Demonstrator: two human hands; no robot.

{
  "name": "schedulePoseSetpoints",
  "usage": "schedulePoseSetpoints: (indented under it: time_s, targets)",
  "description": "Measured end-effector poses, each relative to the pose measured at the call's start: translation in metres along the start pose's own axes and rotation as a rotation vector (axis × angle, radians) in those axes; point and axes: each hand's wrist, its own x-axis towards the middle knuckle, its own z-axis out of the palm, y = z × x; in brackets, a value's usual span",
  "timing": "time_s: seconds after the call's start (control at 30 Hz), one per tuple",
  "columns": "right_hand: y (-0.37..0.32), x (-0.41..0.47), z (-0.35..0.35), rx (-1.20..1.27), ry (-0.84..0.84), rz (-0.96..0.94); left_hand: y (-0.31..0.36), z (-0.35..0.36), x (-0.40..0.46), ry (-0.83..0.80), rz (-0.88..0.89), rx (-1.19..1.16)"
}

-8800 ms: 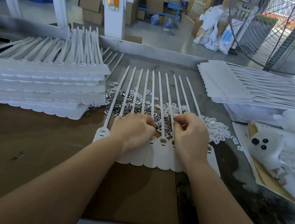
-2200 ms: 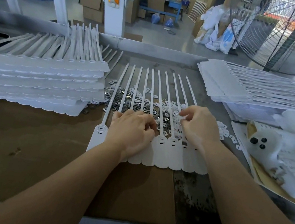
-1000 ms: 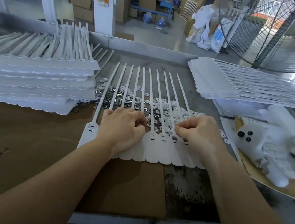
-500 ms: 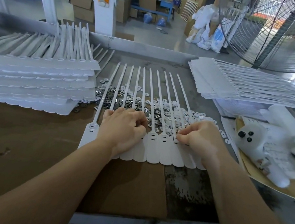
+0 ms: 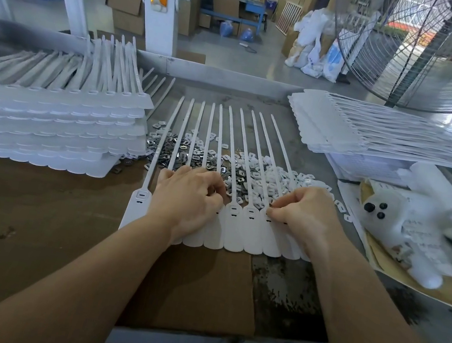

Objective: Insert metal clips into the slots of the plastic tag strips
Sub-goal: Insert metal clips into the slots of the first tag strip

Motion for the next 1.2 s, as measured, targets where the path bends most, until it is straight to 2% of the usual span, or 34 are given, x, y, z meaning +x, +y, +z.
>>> schedulePoseSetpoints:
  time_s: [0.27, 0.5, 0.7, 0.87, 1.03, 1.2]
  targets:
    - [-0.01, 0.003, -0.004, -0.067, -0.064, 0.037, 0.001, 0.0, 0.0, -0.008, -0.009, 0.009]
    - [0.001, 0.005, -0.016, -0.003, -0.098, 0.025, 0.0, 0.0, 0.0, -0.005, -0.002, 0.006]
    - [0.0, 0.007, -0.01, -0.042, -0.072, -0.017, 0.0, 0.0, 0.0, -0.015, -0.005, 0.015]
    - [0.002, 0.01, -0.011, 0.031, -0.036, -0.04, 0.001, -0.001, 0.0, -0.015, -0.007, 0.019]
    - [0.004, 0.017, -0.001, -0.19, 0.19, -0.211, 0.002, -0.001, -0.001, -0.005, -0.008, 0.013]
    - [0.003, 0.026, 0.009, -0.426, 0.153, -0.295, 0.002, 0.0, 0.0, -0.003, -0.012, 0.012]
